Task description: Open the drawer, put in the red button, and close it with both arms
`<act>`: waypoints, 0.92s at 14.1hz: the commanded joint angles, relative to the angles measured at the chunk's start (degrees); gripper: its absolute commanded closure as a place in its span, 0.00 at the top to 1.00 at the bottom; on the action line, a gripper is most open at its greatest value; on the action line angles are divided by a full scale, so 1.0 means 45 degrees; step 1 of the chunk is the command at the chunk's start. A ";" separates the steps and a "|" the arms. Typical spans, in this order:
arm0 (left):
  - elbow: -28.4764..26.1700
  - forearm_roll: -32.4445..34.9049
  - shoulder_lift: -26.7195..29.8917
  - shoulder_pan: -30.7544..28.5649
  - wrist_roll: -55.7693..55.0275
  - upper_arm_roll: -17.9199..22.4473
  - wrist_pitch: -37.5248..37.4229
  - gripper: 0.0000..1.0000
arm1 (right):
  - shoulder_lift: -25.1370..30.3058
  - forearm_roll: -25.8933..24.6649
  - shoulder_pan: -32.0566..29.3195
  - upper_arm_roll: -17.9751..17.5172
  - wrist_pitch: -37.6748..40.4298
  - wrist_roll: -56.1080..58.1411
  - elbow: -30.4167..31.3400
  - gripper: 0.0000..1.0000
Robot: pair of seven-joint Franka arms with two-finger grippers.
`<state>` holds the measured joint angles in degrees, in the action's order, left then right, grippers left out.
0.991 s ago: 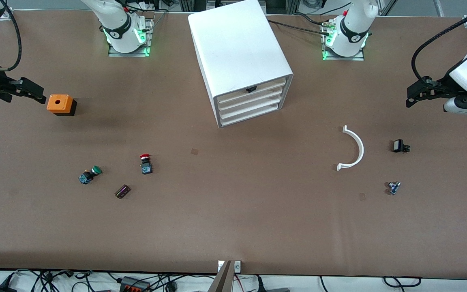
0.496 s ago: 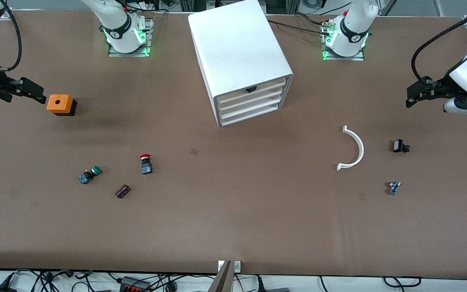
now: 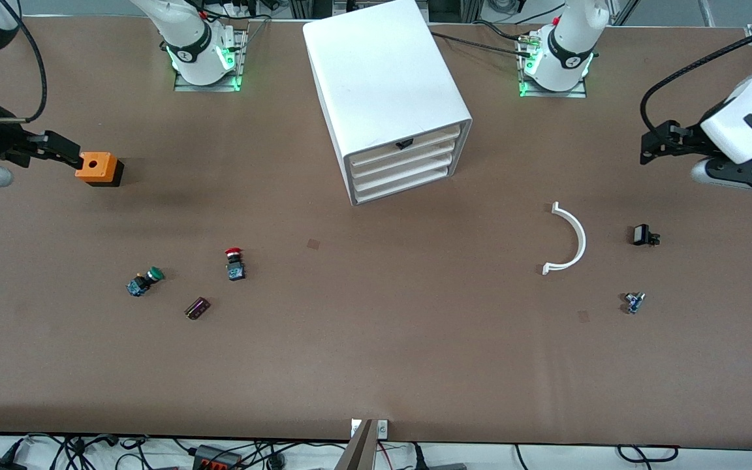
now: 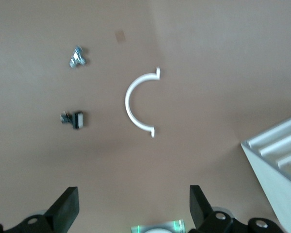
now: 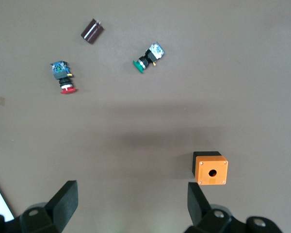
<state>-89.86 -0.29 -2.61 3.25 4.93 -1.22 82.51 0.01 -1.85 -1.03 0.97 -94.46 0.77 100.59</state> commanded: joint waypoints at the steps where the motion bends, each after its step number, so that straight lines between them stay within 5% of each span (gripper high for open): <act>1: 0.0457 -0.0732 -0.0259 0.0313 0.0291 -0.0022 -0.1903 1.00 | -0.0702 0.0020 0.0267 0.0000 0.0133 0.0122 -0.0204 1.00; 4: 0.0457 -0.2215 -0.0941 0.0332 0.0234 -0.0022 -0.4110 1.00 | -0.1521 0.0059 0.0931 0.0000 -0.0237 -0.0014 -0.0322 1.00; 7: 0.0263 -0.2803 -0.1293 0.0469 0.0329 -0.0081 -0.4469 1.00 | -0.2966 -0.0037 0.1867 0.0000 -0.1076 -0.0053 -0.0906 1.00; 11: -0.0166 -0.5202 -0.2680 0.0606 0.0447 -0.0178 -0.3263 1.00 | -0.4256 0.0177 0.2085 0.0000 -0.2361 -0.0093 -0.1377 1.00; 13: -0.1449 -0.5927 -0.2741 0.0606 0.1631 -0.0646 -0.1180 1.00 | -0.5057 0.0196 0.2376 -0.0039 -0.3204 -0.0112 -0.1396 1.00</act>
<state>-91.75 -23.92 -14.89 5.98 7.57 -2.67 71.01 -19.36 -1.78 8.58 0.76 -106.91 0.31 96.10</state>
